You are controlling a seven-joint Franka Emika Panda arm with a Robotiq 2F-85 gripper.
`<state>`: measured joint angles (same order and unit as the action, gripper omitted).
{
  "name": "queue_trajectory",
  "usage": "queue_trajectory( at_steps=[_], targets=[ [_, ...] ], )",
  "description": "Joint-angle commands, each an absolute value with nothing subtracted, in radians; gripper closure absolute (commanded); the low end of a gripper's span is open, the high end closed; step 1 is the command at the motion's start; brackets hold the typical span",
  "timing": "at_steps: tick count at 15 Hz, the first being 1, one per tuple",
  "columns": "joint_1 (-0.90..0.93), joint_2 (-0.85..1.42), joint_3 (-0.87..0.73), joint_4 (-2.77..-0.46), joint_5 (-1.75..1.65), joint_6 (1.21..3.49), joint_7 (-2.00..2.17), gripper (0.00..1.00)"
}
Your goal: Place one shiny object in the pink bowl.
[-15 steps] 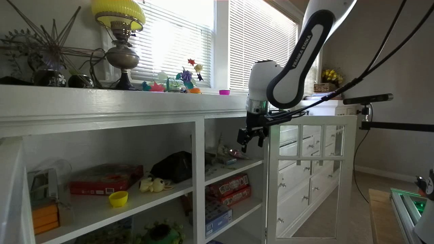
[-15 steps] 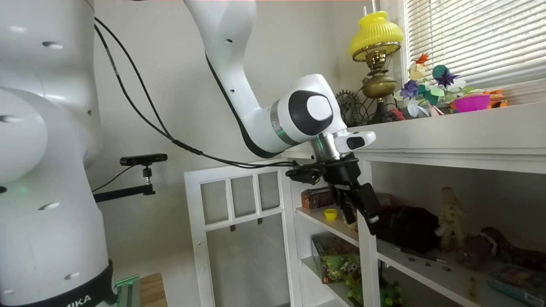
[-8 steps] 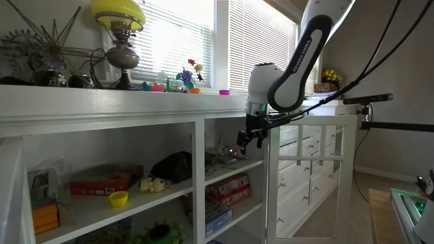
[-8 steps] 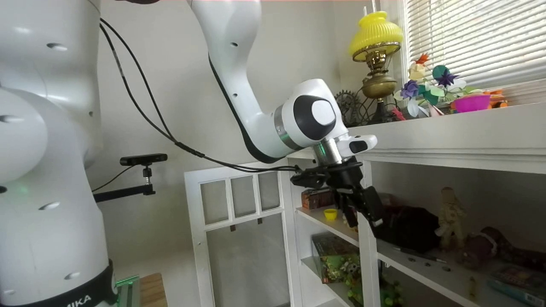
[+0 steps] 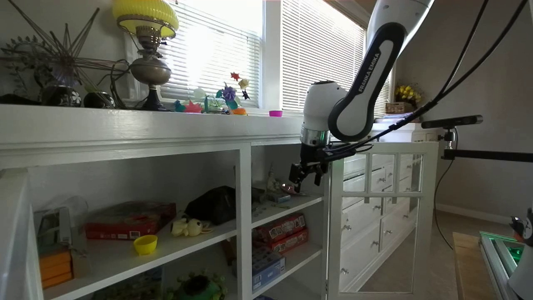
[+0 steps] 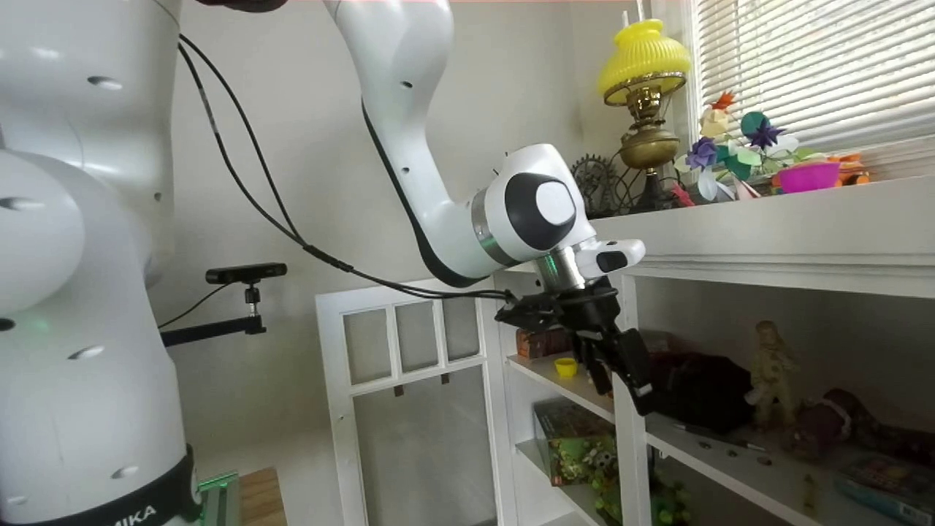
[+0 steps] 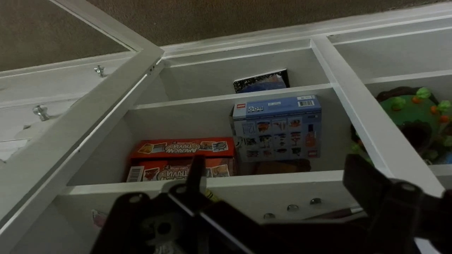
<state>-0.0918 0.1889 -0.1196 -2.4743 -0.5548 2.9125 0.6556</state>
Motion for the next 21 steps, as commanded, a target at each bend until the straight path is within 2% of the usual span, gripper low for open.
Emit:
queue_trajectory(
  at_steps=[1,6,12,16,21],
  targets=[
    [-0.059,0.286,-0.153,-2.418,-0.603,3.009,0.759,0.0],
    [0.088,0.44,-0.335,-2.313,-0.681,3.196,0.89,0.0],
    [0.308,0.651,-0.573,-2.222,-0.584,3.404,0.881,0.0],
    [0.375,0.769,-0.627,-2.191,-0.508,3.5,0.876,0.0],
    [0.376,0.889,-0.624,-2.118,-0.415,3.582,0.871,0.0]
  ],
)
